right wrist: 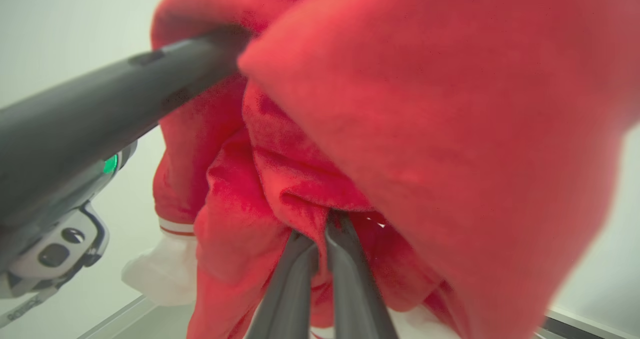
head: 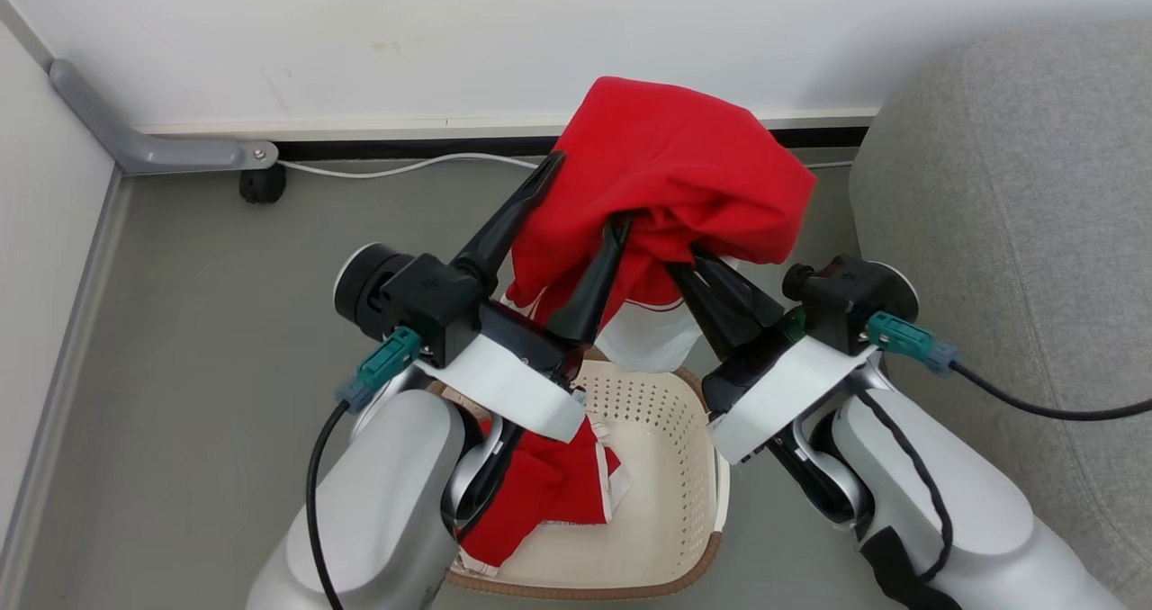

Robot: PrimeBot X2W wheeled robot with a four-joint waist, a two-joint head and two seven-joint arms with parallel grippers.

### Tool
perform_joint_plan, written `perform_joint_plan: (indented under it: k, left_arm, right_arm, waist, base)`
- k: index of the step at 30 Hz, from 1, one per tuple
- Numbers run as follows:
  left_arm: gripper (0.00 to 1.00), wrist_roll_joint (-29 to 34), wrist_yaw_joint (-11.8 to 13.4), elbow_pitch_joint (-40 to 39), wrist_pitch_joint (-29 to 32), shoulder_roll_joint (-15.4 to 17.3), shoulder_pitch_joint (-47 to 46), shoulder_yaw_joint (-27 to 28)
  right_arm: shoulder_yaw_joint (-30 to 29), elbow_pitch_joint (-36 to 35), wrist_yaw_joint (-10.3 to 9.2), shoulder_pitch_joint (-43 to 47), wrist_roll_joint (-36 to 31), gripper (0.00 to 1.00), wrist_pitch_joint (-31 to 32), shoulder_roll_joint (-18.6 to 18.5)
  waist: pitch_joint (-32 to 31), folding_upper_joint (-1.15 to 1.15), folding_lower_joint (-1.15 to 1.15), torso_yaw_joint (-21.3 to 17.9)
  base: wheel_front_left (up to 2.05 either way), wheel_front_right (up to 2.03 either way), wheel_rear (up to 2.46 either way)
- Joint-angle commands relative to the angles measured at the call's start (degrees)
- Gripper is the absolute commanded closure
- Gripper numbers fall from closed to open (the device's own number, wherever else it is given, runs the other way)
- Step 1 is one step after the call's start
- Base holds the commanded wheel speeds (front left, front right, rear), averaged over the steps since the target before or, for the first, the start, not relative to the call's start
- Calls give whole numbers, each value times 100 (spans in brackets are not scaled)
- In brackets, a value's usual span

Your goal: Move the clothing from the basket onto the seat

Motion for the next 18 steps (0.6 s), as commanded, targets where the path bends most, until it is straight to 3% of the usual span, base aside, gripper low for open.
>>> perform_joint_plan:
  k: [1, 18]
  left_arm:
    - [0, 58, -25, -54, -27, 53, 28, 242]
    - [0, 316, -242, 228, -27, 53, 343, 583]
  right_arm:
    - [-104, -246, 23, 135, 58, 100, -35, 16]
    - [-1149, -647, 23, 616, -73, 100, -35, -206]
  waist:
    - [-27, 0, 0, -78]
    - [-112, 0, 0, -822]
  base:
    - [0, 0, 0]
    - [0, 0, 0]
